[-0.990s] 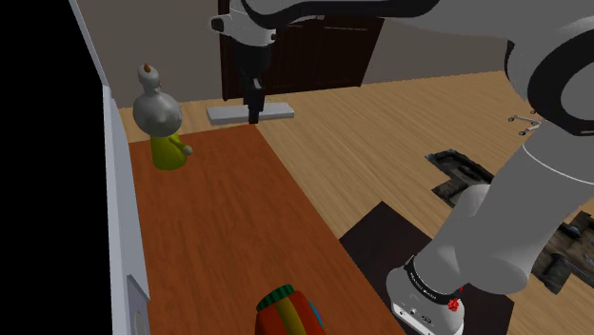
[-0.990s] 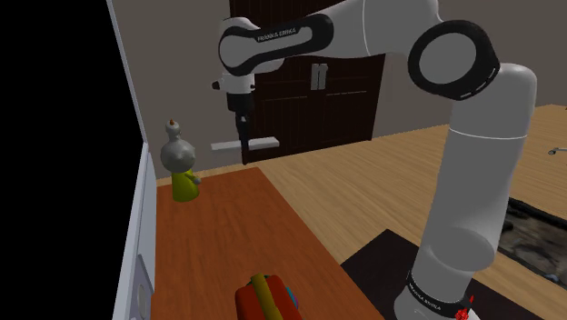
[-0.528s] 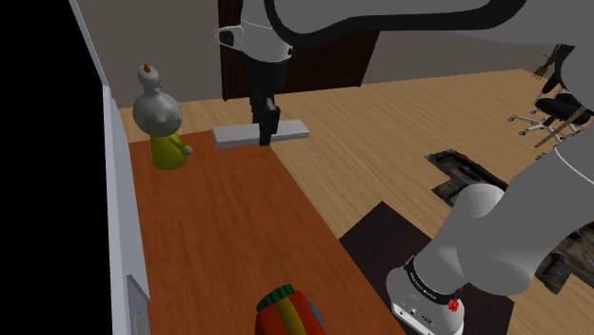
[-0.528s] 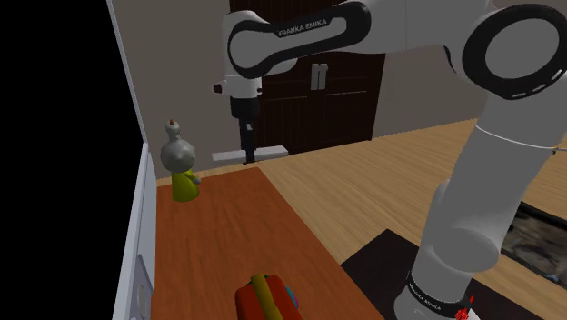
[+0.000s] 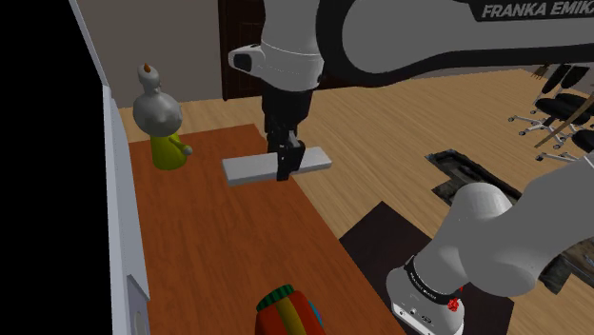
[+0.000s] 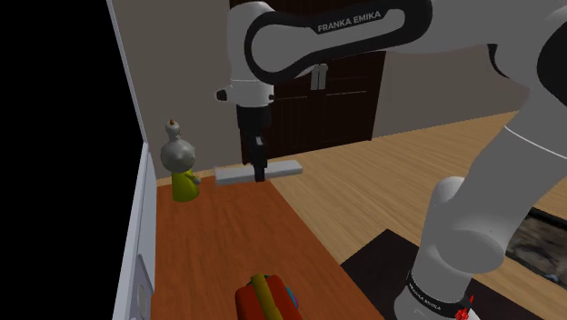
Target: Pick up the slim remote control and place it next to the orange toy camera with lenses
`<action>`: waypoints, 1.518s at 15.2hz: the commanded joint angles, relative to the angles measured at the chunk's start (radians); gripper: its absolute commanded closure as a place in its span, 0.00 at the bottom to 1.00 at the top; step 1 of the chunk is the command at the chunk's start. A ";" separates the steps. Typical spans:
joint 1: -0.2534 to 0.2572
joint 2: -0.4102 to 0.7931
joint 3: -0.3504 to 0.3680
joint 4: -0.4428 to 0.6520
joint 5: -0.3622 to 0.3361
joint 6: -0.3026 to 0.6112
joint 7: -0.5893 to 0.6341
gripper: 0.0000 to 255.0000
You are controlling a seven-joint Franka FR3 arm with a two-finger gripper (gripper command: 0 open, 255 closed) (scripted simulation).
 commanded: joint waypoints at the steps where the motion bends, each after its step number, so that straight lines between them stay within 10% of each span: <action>1: 0.019 -0.045 0.023 -0.040 0.017 -0.003 0.035 1.00; 23: 0.028 -0.002 0.052 -0.286 0.030 0.288 0.041 1.00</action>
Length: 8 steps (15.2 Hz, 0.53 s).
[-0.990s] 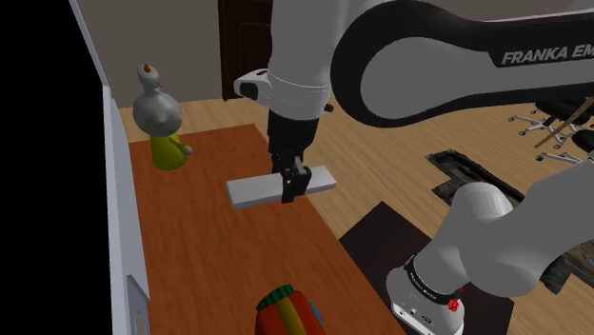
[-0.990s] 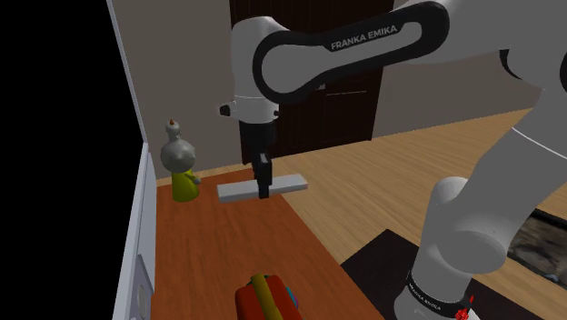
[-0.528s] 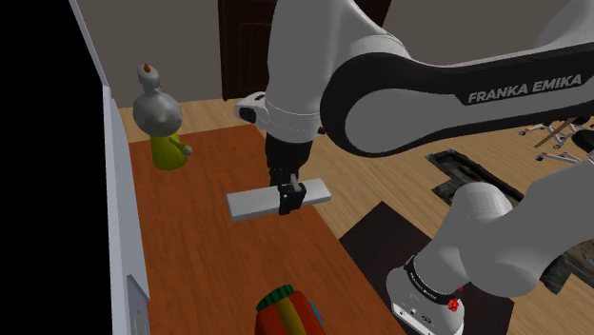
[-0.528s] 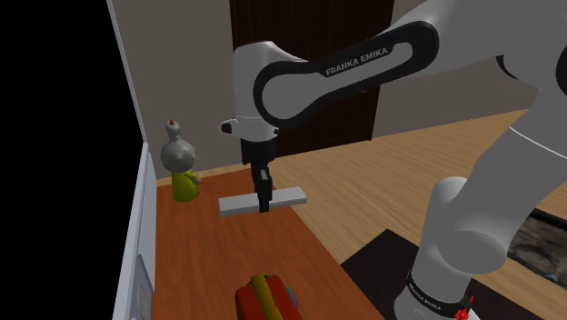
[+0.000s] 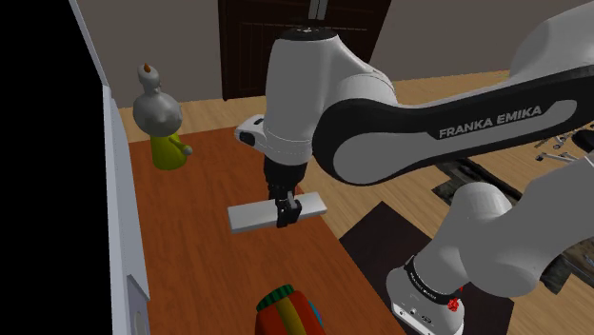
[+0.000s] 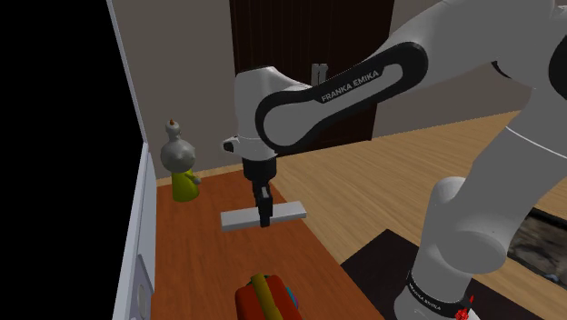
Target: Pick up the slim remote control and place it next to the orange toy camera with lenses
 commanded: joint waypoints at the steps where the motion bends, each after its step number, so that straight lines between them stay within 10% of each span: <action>1: 0.000 0.013 0.003 -0.018 -0.001 0.032 0.000 1.00; 8: -0.001 0.057 0.012 -0.077 -0.003 0.135 0.004 1.00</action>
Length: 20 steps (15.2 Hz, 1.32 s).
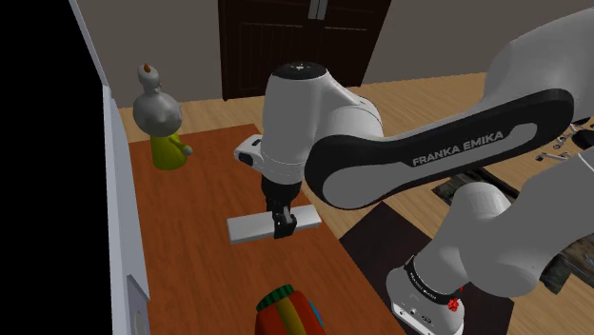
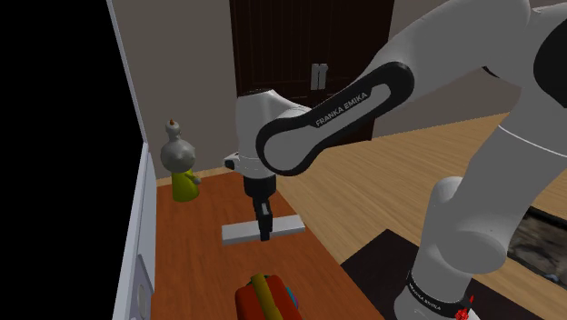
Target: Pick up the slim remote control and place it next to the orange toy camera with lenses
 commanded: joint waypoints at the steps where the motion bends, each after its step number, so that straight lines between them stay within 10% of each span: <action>1: -0.001 0.013 0.001 -0.018 -0.001 0.031 -0.002 1.00; 18: -0.005 0.097 0.013 -0.078 -0.014 0.174 0.009 1.00; 19: -0.005 0.097 0.013 -0.078 -0.014 0.174 0.009 0.00; 20: -0.005 0.097 0.013 -0.078 -0.014 0.174 0.009 0.00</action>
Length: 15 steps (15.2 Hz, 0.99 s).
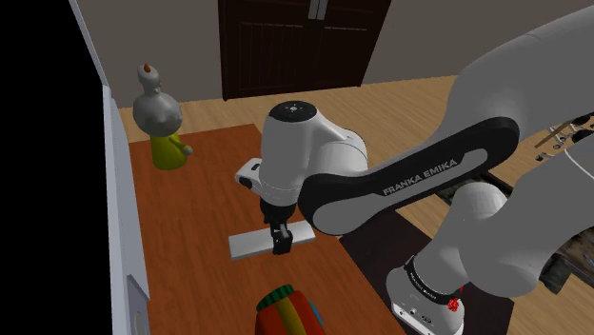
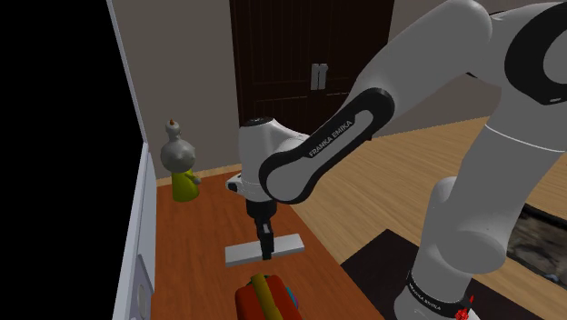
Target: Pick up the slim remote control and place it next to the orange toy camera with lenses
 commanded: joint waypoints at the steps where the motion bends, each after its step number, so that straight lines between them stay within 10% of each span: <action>1: 0.000 0.000 0.000 0.000 0.000 0.000 0.000 0.00; 15: 0.002 -0.083 -0.014 0.063 0.012 -0.145 -0.012 0.00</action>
